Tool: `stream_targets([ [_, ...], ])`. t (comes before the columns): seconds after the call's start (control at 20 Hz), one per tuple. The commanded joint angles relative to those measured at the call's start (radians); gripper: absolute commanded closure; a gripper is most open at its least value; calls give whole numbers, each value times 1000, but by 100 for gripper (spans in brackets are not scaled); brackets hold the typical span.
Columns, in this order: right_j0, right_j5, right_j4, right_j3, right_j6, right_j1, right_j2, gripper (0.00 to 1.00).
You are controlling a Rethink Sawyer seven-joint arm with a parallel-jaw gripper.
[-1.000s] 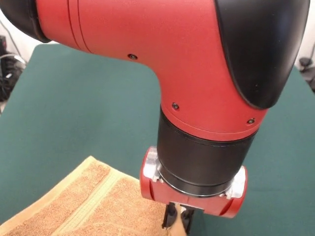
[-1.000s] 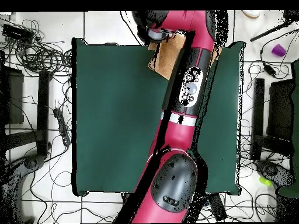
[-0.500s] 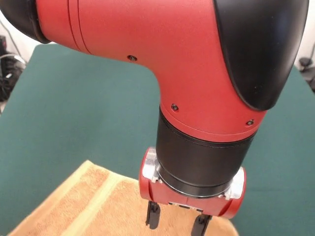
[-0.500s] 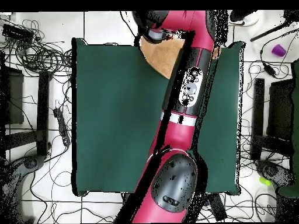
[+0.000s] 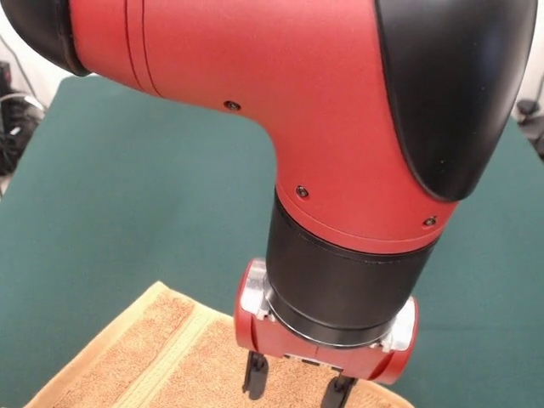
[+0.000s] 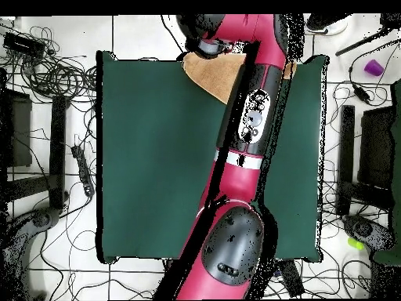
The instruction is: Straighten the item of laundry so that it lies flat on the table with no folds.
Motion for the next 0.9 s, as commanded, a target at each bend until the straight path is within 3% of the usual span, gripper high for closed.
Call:
stream_targets([
  [0.05, 32, -13, -110, -45, 171, 10, 73, 0],
  [0.2, 1, 41, -113, -18, -26, -40, 49, 0],
  [0.3, -31, 54, -37, 26, -90, -60, -11, 0],
  [0.6, -129, 161, 268, 257, 4, -140, -204, 0],
  [0.75, -200, 117, 409, 441, 81, -200, -296, 0],
  [0.9, -243, 53, 478, 554, 98, -238, -365, 0],
])
